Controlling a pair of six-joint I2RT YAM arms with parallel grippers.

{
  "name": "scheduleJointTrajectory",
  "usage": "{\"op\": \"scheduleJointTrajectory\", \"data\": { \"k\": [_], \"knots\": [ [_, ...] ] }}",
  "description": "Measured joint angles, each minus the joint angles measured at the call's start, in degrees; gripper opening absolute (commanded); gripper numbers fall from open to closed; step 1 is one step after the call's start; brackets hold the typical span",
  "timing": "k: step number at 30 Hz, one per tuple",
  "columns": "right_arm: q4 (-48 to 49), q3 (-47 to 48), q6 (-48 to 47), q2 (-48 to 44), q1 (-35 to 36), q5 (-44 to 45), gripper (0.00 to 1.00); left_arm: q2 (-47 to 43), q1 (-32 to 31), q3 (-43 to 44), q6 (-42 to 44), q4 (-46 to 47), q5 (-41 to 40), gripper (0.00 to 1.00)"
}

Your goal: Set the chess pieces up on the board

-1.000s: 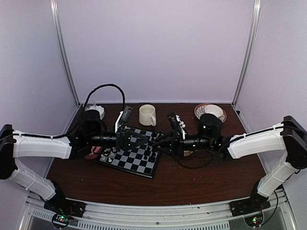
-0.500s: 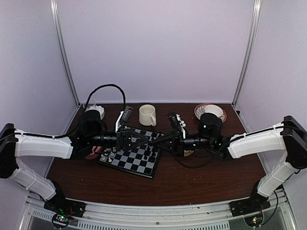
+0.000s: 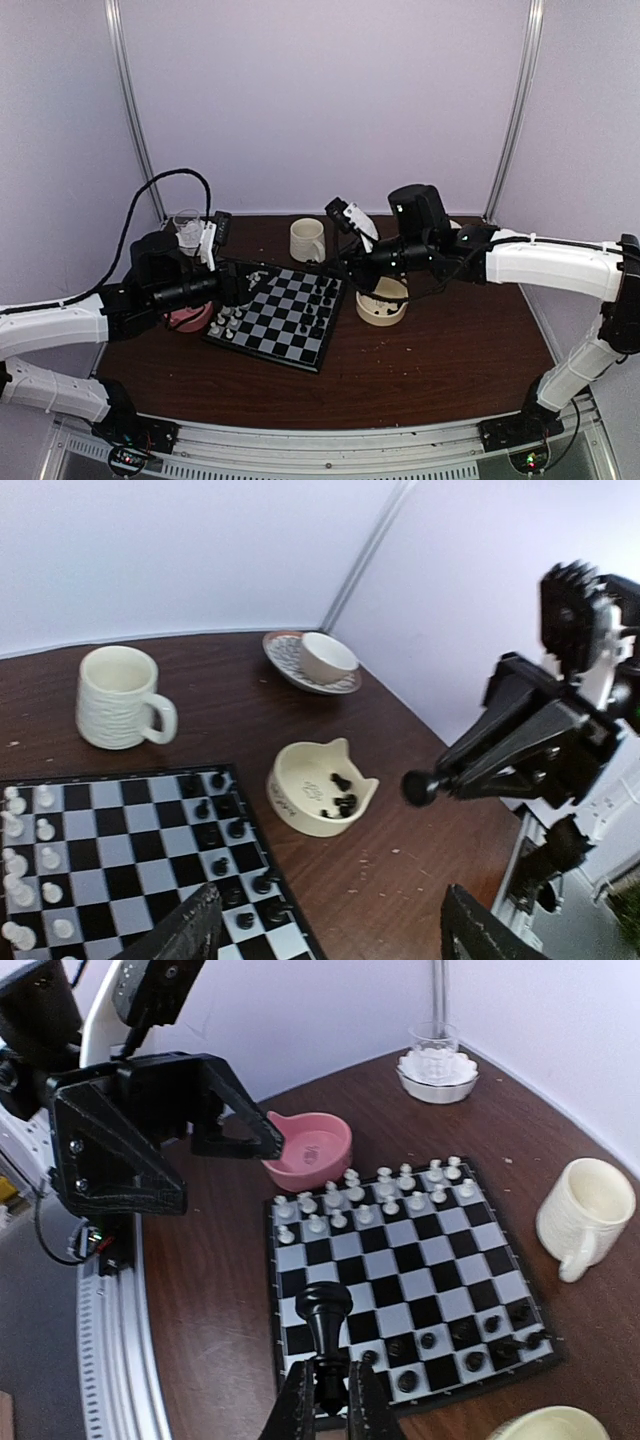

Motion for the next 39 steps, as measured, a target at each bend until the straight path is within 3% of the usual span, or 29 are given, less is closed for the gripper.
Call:
{"op": "scheduleJointTrajectory", "data": {
  "k": [5,13,21,32,39],
  "knots": [
    [-21.6,13.8,-6.0,2.8,0.0,12.3,0.00,-1.0,0.0,-0.2,1.8,-5.4,-10.0,0.74],
    [-46.1,31.8,-8.5,17.3,-0.1,22.6,0.00,-0.4,0.0,-0.2,3.7,-10.0,-14.4,0.74],
    [-56.7,42.9,-8.5,26.7,-0.5,26.4,0.00,-0.3,0.0,-0.2,5.3,-10.3,-15.8,0.74],
    [-64.9,60.1,-9.6,40.7,-2.3,24.9,0.00,0.8,0.0,-0.2,6.4,-10.3,-17.2,0.73],
    [-68.2,62.1,-10.3,44.0,-2.4,23.1,0.00,0.9,0.0,-0.2,6.6,-10.3,-17.3,0.73]
  ]
}}
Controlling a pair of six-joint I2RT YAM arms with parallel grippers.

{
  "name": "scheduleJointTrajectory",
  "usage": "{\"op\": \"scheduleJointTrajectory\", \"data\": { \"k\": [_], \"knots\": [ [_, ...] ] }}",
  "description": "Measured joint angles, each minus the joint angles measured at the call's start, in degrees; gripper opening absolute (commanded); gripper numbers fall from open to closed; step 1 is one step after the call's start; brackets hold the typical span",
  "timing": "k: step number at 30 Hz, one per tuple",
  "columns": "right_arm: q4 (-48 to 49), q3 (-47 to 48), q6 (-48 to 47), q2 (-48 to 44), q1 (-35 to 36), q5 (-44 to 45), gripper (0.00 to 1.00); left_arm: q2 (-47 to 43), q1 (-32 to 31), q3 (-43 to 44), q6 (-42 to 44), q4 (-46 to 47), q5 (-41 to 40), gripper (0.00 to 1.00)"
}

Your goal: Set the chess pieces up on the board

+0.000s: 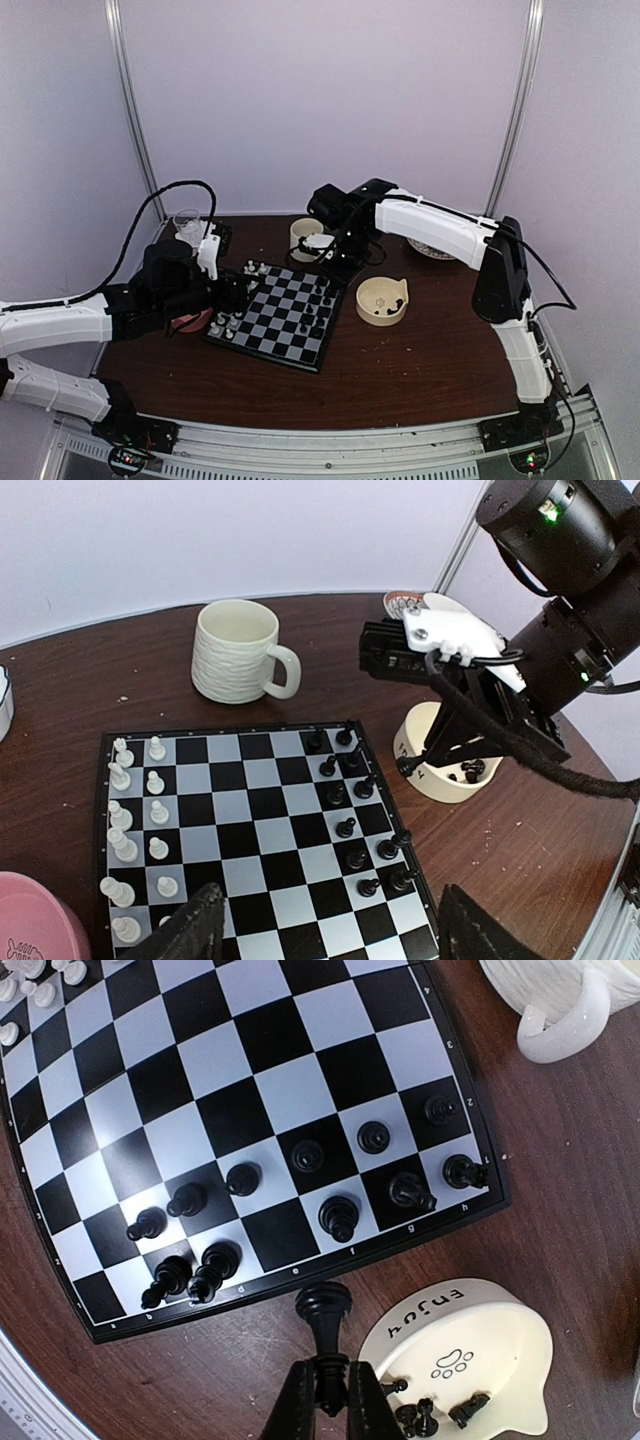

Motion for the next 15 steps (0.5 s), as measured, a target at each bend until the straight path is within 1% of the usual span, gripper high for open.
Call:
{"op": "scheduleJointTrajectory", "data": {
  "k": [7,15],
  "knots": [
    [-0.6,0.0,-1.0,0.4,0.0,-2.0,0.00,0.1,0.0,0.0,0.0,0.0,0.0,0.73],
    [-0.6,0.0,-1.0,3.3,0.0,-3.1,0.00,0.1,0.0,0.0,0.0,-0.1,0.0,0.73]
  ]
}}
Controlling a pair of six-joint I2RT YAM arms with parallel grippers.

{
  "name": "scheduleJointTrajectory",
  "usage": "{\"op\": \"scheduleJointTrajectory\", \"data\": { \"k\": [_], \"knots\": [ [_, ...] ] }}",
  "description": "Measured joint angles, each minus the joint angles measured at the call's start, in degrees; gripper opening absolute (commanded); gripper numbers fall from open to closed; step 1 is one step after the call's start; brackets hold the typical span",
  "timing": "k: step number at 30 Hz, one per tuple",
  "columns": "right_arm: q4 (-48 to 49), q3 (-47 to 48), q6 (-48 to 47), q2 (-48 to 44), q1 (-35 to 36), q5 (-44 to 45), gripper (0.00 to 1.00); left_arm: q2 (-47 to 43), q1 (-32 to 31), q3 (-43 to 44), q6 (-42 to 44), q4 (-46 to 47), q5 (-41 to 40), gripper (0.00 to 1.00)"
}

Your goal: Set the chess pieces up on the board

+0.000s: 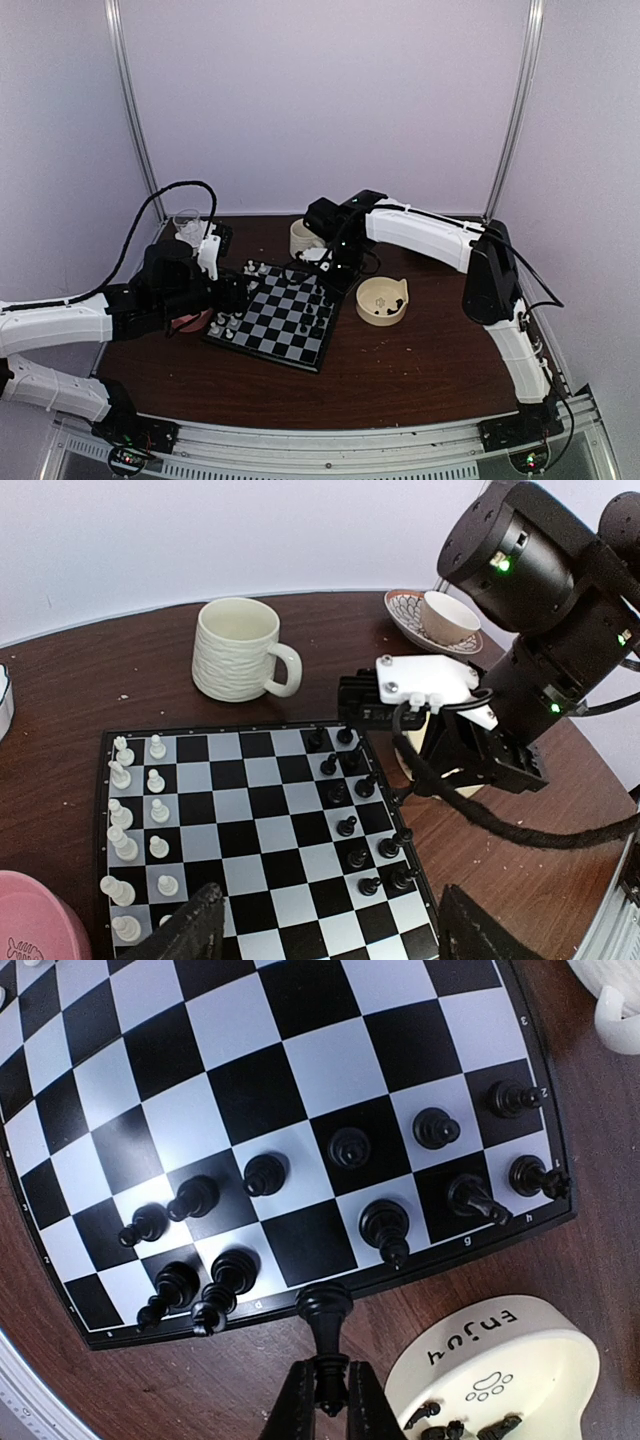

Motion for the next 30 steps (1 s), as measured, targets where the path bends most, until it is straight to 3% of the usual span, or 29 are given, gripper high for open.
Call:
{"op": "scheduleJointTrajectory", "data": {
  "k": [24,30],
  "knots": [
    [0.4,2.2,0.0,4.5,0.2,-0.1,0.03,0.0,0.0,0.0,0.0,-0.5,0.1,0.73],
    [0.5,2.9,0.0,4.6,0.4,-0.1,0.15,0.0,0.0,0.0,0.0,-0.5,0.2,0.73]
  ]
}}
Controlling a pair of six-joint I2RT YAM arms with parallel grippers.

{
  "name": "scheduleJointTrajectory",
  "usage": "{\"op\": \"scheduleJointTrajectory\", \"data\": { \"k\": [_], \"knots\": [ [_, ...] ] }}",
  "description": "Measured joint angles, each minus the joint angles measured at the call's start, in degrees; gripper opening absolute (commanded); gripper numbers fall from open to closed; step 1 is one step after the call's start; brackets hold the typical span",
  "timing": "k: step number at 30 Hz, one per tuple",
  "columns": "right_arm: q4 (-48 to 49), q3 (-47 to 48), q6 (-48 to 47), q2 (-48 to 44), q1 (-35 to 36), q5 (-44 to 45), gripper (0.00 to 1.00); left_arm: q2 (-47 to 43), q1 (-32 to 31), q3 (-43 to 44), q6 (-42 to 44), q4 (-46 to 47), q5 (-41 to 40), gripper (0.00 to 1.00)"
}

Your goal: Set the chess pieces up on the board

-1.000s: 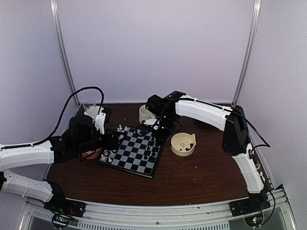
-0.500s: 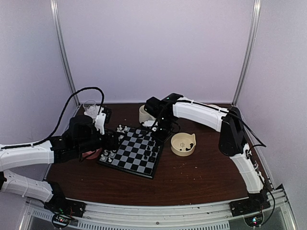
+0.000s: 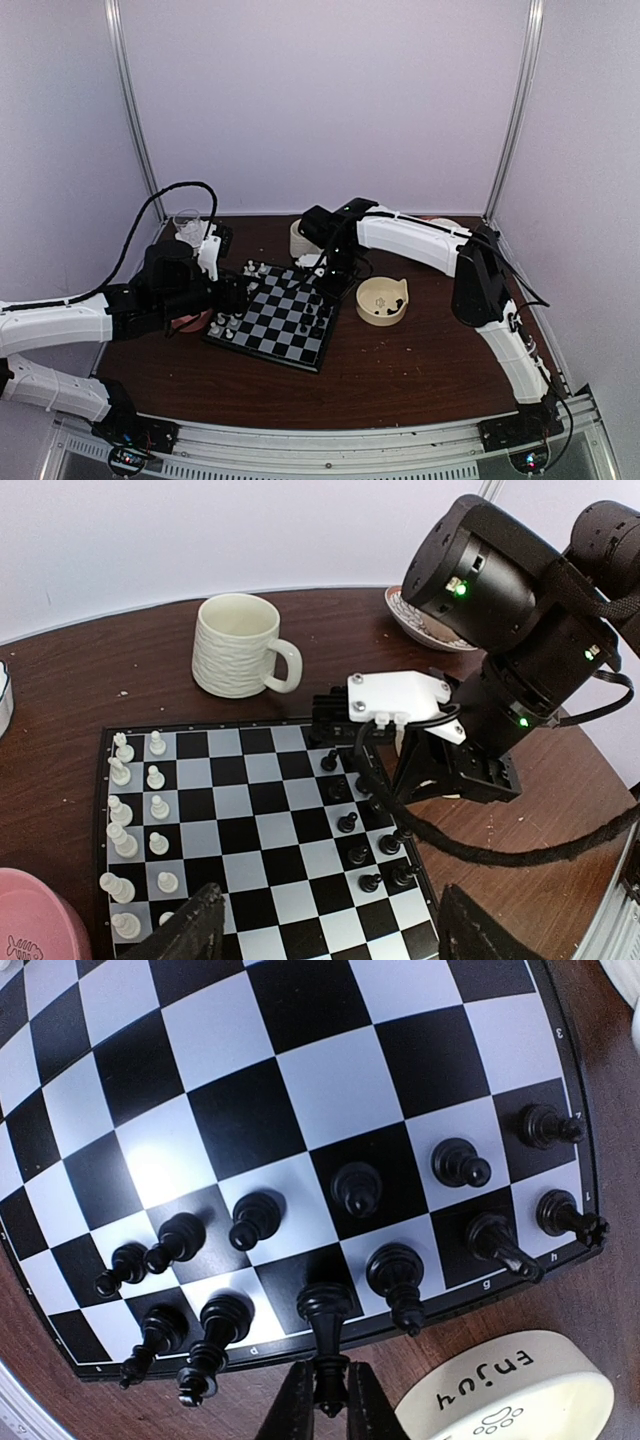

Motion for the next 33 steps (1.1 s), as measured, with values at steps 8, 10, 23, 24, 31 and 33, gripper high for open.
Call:
{"op": "scheduleJointTrajectory", "data": {
  "k": [8,10,23,24,31,33],
  "knots": [
    [0.0,0.0,0.0,0.0,0.1,0.0,0.17,0.0,0.0,0.0,0.0,0.0,0.0,0.73],
    [0.0,0.0,0.0,0.0,0.1,0.0,0.20,0.0,0.0,0.0,0.0,0.0,0.0,0.73],
    [0.2,0.0,0.0,0.0,0.5,-1.0,0.21,0.0,0.0,0.0,0.0,-0.1,0.0,0.73],
    [0.2,0.0,0.0,0.0,0.5,-1.1,0.20,0.0,0.0,0.0,0.0,-0.1,0.0,0.73],
    [1.0,0.0,0.3,0.0,0.5,-2.1,0.13,0.0,0.0,0.0,0.0,-0.2,0.0,0.73],
    [1.3,0.0,0.2,0.0,0.5,-2.3,0.12,0.0,0.0,0.0,0.0,-0.2,0.0,0.73]
  ]
}}
